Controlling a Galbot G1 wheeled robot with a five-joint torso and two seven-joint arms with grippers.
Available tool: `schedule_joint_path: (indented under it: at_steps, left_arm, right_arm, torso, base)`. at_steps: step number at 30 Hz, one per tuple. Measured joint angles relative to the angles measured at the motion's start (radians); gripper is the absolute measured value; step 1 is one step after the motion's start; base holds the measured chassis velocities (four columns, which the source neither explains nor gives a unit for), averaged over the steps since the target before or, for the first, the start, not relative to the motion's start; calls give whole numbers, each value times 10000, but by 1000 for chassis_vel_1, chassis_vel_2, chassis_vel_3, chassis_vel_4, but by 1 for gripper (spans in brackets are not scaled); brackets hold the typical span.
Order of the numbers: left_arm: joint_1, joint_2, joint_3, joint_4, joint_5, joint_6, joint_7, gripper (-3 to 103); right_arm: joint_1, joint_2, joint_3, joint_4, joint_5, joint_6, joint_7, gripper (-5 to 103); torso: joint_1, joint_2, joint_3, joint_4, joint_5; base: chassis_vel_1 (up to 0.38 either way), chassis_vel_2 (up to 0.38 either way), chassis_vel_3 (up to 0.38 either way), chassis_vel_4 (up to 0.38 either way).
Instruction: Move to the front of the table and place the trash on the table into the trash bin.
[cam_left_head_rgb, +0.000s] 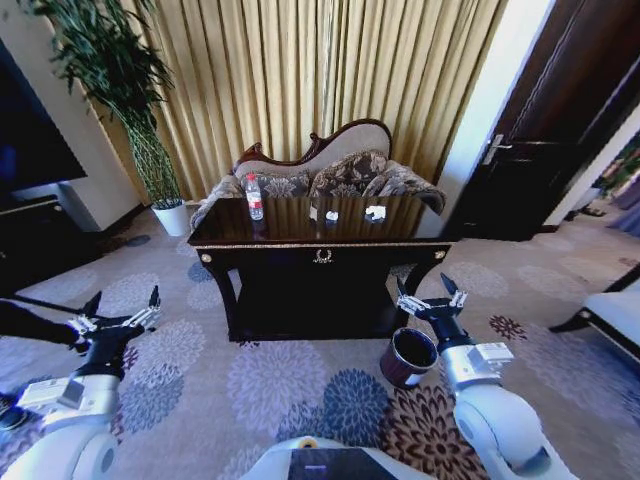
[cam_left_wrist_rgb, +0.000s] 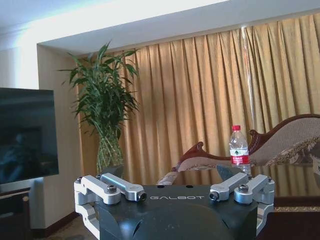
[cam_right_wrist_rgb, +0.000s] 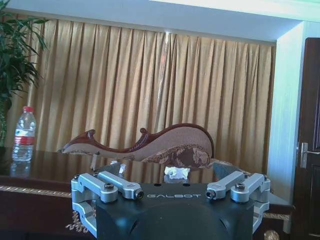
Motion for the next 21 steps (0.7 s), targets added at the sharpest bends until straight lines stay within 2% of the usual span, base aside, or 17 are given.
schedule_joint_path:
  at_steps: [5, 10, 21]
  left_arm:
    - [30, -56, 15, -18, 9, -33, 0, 100]
    - [79, -83, 0, -25, 16, -110, 7, 100]
    - [122, -102, -27, -29, 17, -159, 30, 100]
  right_arm:
    - [-5, 7, -18, 4, 0, 56, 0, 100]
    - [-6, 5, -44, 8, -5, 71, -1, 100]
    - [-18, 8, -65, 15, -38, 90, -3, 100]
  torso:
    - [0, 0, 0, 7, 1]
    - [0, 1, -1, 0, 0]
    - [0, 0, 0, 3, 1]
  base:
    - [-186, 221, 180, -215]
    - [-183, 179, 176, -193]
    - [-186, 181, 183, -187]
